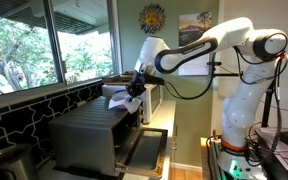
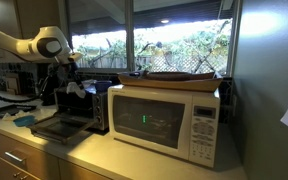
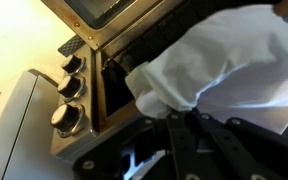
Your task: Cover the paper towel on the purple bowl and then put it in the oven
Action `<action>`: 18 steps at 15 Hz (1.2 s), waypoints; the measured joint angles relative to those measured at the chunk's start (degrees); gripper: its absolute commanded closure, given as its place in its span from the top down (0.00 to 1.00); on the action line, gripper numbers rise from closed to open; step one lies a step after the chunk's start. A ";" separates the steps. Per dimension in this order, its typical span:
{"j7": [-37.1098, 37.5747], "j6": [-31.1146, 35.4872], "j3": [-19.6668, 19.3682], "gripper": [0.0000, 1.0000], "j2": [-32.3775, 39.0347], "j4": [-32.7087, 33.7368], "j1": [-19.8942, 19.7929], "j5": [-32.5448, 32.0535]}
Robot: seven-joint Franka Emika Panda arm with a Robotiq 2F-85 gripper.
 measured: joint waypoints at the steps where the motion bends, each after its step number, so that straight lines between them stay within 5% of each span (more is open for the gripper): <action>1: 0.00 -0.31 -0.04 0.01 0.00 0.44 0.00 0.00; 10: -4.83 -2.94 -1.52 0.01 -1.93 2.57 4.45 4.06; 18: -15.38 -4.10 -3.65 0.01 -14.22 -10.57 10.65 14.82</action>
